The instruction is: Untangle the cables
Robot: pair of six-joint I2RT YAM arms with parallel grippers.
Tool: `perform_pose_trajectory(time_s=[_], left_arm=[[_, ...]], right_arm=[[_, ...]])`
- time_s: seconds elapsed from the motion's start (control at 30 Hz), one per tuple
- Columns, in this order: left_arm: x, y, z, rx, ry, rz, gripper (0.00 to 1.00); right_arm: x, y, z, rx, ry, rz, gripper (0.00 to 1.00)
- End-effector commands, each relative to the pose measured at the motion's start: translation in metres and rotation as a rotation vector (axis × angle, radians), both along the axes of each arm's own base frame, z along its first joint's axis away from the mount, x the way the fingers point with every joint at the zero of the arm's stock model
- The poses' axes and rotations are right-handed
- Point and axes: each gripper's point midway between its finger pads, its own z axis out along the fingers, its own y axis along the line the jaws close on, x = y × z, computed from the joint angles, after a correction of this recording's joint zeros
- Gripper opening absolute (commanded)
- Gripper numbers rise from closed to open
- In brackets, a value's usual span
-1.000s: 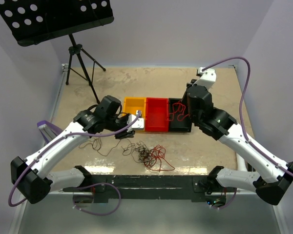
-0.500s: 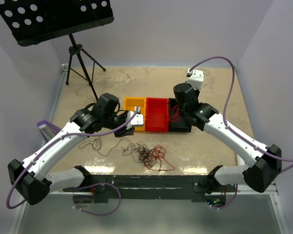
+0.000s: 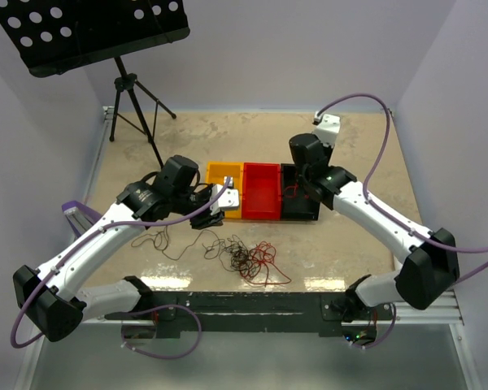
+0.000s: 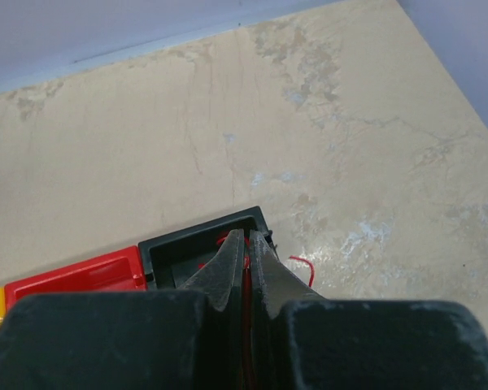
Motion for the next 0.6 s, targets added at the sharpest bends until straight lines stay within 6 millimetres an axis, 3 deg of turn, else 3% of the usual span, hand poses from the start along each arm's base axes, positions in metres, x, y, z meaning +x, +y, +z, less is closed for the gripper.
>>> perform_pose_trajectory(time_s=[0.0,0.3,0.43,0.57], left_arm=[[0.006,-0.001,0.018,-0.032,-0.034,0.022,0.42],[0.006,0.002,0.014,-0.024,-0.045,0.023,0.42],[0.005,0.002,0.013,-0.022,-0.045,0.024,0.42],[0.006,0.003,0.01,-0.017,-0.046,0.027,0.42]], right_arm=[[0.01,0.012,-0.009,0.056,-0.021,0.02,0.0],[0.019,0.035,-0.029,0.051,0.022,0.076,0.0],[0.022,0.049,-0.023,0.055,0.015,0.103,0.0],[0.025,0.066,0.001,0.095,-0.02,0.147,0.0]])
